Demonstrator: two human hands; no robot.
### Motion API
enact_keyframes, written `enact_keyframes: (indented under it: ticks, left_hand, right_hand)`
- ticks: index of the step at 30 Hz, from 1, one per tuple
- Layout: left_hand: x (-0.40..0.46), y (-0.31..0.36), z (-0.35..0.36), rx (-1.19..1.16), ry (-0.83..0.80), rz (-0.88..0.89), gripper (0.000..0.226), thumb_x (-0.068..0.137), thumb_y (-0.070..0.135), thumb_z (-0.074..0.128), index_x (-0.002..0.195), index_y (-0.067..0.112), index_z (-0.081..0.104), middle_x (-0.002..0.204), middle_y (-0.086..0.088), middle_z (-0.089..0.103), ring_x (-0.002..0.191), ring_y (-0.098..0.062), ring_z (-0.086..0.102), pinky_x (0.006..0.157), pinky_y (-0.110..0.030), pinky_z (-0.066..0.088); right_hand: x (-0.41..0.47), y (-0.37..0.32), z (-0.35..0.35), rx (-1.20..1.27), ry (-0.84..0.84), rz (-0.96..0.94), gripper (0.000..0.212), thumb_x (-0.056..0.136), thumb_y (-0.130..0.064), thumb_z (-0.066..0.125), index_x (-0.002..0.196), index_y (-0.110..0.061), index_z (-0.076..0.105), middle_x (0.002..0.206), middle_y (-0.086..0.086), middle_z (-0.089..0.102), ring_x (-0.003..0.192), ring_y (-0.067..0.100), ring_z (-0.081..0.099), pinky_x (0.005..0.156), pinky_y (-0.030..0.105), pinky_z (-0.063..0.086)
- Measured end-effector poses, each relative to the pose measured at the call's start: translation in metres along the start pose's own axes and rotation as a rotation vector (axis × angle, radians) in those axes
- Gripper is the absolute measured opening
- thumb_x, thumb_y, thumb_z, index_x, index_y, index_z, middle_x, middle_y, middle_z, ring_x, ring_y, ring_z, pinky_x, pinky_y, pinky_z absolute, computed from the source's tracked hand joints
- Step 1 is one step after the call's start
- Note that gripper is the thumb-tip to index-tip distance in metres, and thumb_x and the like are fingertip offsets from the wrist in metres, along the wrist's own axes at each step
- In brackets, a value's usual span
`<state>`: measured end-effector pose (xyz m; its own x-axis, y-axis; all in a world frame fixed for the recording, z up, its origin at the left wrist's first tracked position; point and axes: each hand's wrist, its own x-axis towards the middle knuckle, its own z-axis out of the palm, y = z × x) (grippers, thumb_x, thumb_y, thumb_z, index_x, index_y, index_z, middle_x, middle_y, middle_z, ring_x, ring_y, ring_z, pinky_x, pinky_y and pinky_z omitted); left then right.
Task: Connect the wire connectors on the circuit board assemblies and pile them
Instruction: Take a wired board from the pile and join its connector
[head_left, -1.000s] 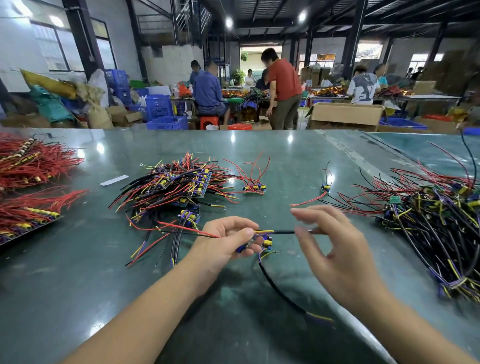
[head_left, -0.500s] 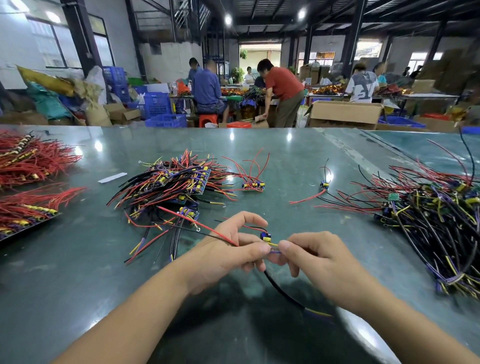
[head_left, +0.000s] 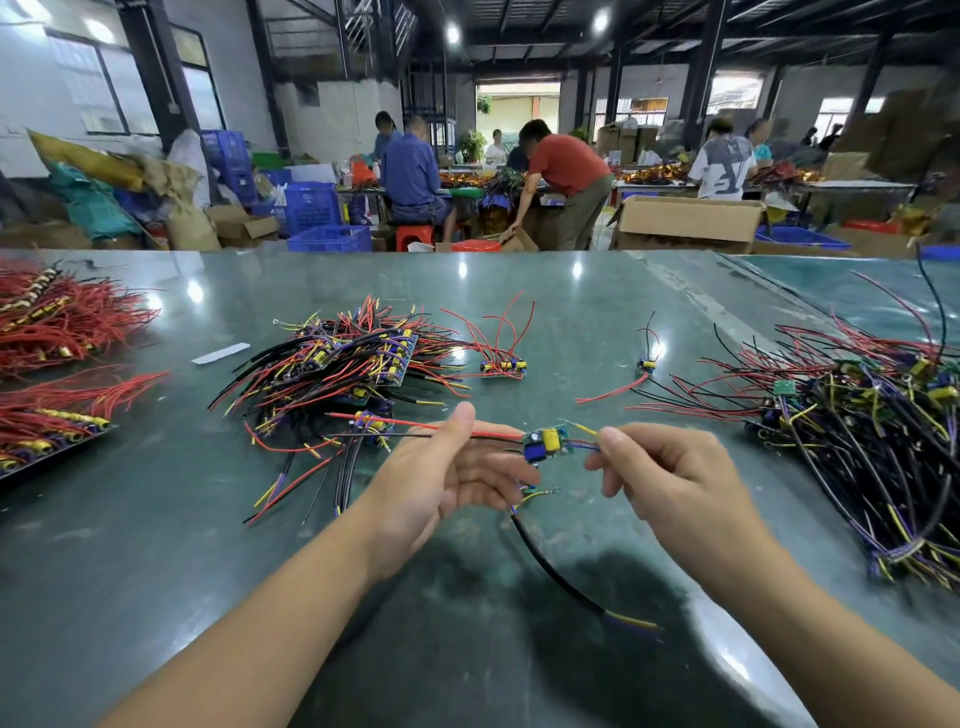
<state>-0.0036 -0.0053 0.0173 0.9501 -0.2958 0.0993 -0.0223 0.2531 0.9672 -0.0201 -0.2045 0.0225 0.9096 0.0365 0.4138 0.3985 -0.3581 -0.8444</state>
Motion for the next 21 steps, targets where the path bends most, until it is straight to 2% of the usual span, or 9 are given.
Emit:
enact_keyframes:
  ticks: [2,5,9,11,18,21]
  left_hand:
    - [0.000,0.001,0.001,-0.019,0.018,0.038,0.051,0.085,0.043,0.035,0.088,0.003,0.066,0.073,-0.020,0.072,0.053,-0.022,0.064,0.050,-0.024,0.051]
    - [0.000,0.000,0.003,0.033,0.046,0.051,0.051,0.089,0.041,0.032,0.087,0.003,0.066,0.071,-0.018,0.071,0.053,-0.022,0.065,0.049,-0.023,0.051]
    - [-0.001,0.001,0.003,0.134,0.055,0.013,0.061,0.082,0.050,0.034,0.065,0.009,0.075,0.060,-0.016,0.069,0.046,-0.021,0.061,0.046,-0.022,0.047]
    - [-0.001,0.001,0.003,0.162,0.068,0.011,0.060,0.082,0.051,0.033,0.062,0.013,0.075,0.056,-0.014,0.067,0.044,-0.020,0.059,0.045,-0.024,0.044]
    - [0.000,0.001,0.000,0.136,0.124,0.084,0.060,0.081,0.052,0.034,0.067,0.012,0.077,0.052,-0.012,0.065,0.042,-0.017,0.055,0.044,-0.021,0.039]
    - [0.003,0.003,-0.008,0.052,0.227,0.129,0.060,0.087,0.049,0.034,0.067,0.012,0.077,0.051,-0.012,0.064,0.042,-0.016,0.055,0.044,-0.022,0.039]
  right_hand:
    - [0.000,0.002,0.002,-0.016,0.005,-0.001,0.034,0.094,-0.024,0.054,0.063,-0.021,0.067,0.050,-0.004,0.056,0.040,0.008,0.035,0.044,0.023,0.029]
    - [0.001,0.003,0.005,-0.032,0.044,-0.008,0.034,0.094,-0.026,0.054,0.062,-0.021,0.066,0.048,-0.002,0.048,0.040,0.006,0.032,0.041,0.018,0.025]
    - [0.002,0.001,0.004,-0.054,0.113,-0.039,0.034,0.093,-0.027,0.055,0.062,-0.017,0.063,0.042,-0.007,0.028,0.040,0.007,0.024,0.041,0.018,0.017]
    - [0.002,0.000,0.003,-0.035,0.113,-0.043,0.034,0.093,-0.027,0.055,0.062,-0.015,0.063,0.040,-0.008,0.024,0.038,0.008,0.022,0.040,0.016,0.016]
    - [0.001,0.001,0.000,-0.017,0.067,-0.049,0.032,0.094,-0.024,0.055,0.064,-0.016,0.063,0.044,-0.008,0.022,0.040,0.006,0.020,0.040,0.017,0.016]
    - [0.004,0.005,-0.003,-0.048,0.111,-0.070,0.033,0.094,-0.026,0.056,0.064,-0.016,0.062,0.048,-0.005,0.028,0.044,0.007,0.024,0.044,0.020,0.018]
